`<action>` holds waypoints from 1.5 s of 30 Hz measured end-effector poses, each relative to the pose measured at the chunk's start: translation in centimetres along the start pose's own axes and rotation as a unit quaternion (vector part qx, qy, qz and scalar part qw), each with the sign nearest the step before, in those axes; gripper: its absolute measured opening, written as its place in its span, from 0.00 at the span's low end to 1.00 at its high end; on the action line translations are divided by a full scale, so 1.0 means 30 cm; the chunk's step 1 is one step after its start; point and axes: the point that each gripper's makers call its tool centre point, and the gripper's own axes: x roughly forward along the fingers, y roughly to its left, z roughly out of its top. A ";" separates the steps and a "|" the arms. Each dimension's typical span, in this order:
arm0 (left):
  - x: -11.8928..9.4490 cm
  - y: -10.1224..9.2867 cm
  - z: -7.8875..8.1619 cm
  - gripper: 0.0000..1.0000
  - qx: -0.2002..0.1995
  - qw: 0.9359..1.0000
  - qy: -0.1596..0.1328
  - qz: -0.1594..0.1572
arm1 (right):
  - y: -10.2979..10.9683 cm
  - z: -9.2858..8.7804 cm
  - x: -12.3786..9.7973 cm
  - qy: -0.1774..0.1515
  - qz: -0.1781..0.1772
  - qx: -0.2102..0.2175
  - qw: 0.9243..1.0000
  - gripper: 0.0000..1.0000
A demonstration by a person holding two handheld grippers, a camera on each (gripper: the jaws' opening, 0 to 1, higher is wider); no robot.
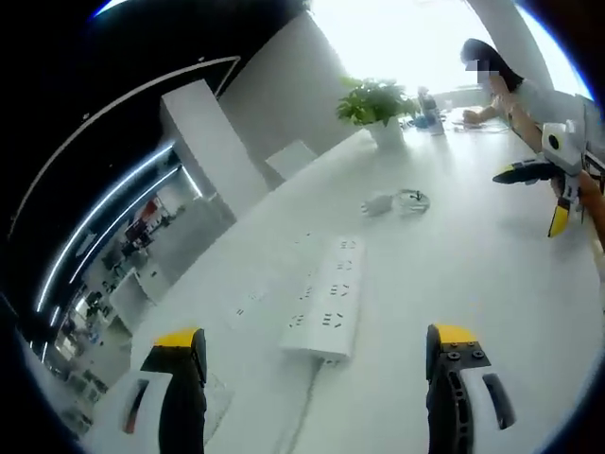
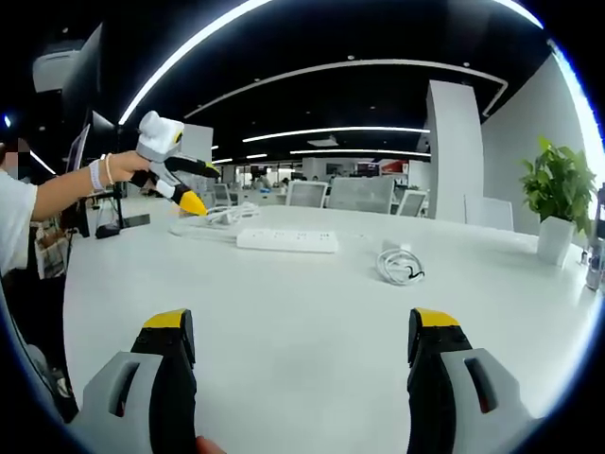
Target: Straighten the power strip on the desk, plug the charger into it
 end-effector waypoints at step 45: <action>0.310 -0.002 -0.044 0.96 0.134 0.966 0.199 -0.096 | -0.022 -0.025 0.046 0.029 -0.004 -0.010 1.000 0.93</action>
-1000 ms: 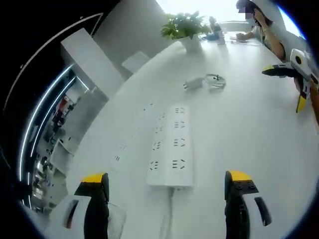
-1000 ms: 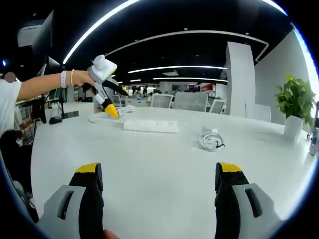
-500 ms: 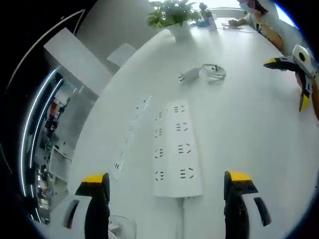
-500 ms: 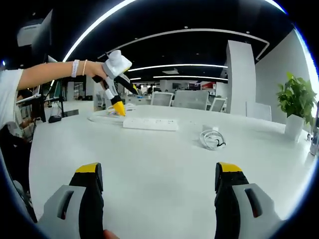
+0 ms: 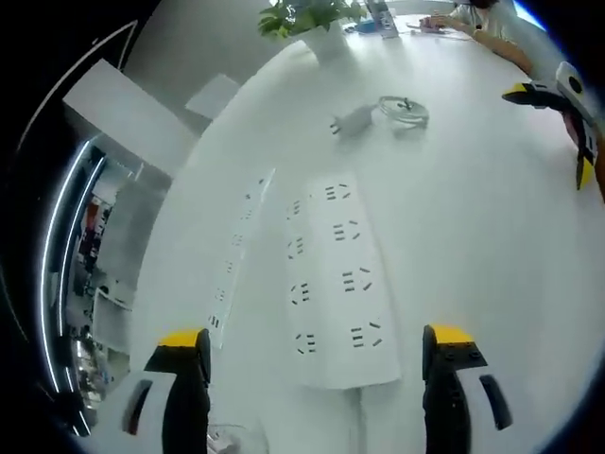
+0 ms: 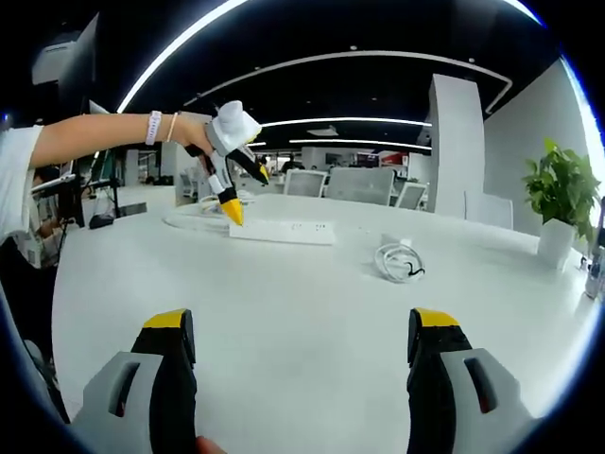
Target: Straighten the power strip on the desk, plug the charger into it
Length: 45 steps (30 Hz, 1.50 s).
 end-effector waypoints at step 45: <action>0.161 0.007 -0.031 0.81 -0.201 0.976 0.005 -0.087 | -0.075 -0.051 -0.050 0.007 -0.031 0.015 0.999 0.93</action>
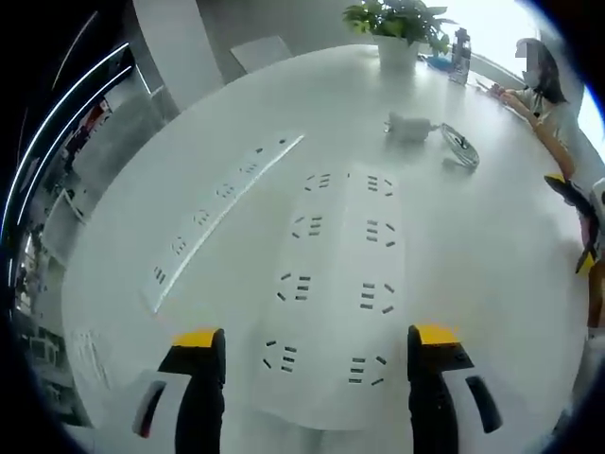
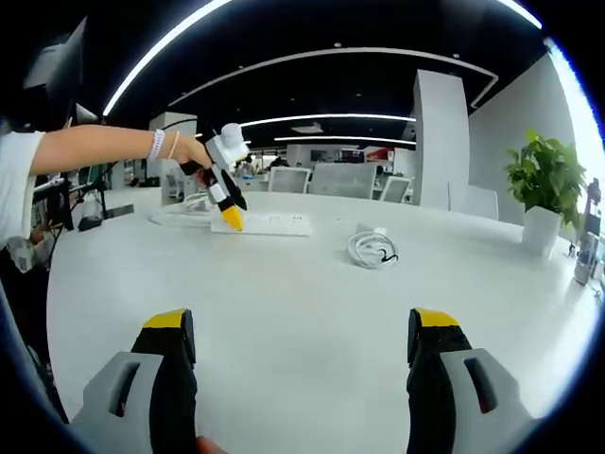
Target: Straighten the power strip on the desk, plug the charger into it
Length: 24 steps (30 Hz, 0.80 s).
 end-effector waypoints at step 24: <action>0.009 -0.085 -0.050 0.69 -0.020 0.999 0.015 -0.027 | 0.010 0.008 0.006 -0.003 0.002 0.001 1.000 0.93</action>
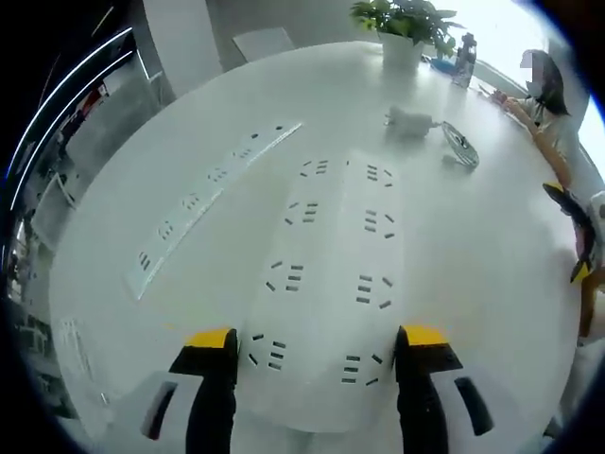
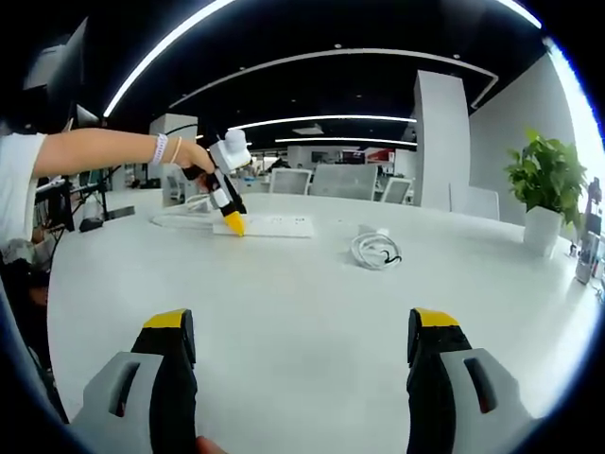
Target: Straighten the power strip on the desk, plug the charger into it
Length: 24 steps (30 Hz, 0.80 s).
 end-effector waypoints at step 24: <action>-0.001 0.019 0.001 0.66 0.069 0.997 0.017 -0.027 | -0.001 -0.012 -0.003 0.006 -0.002 -0.004 1.000 0.92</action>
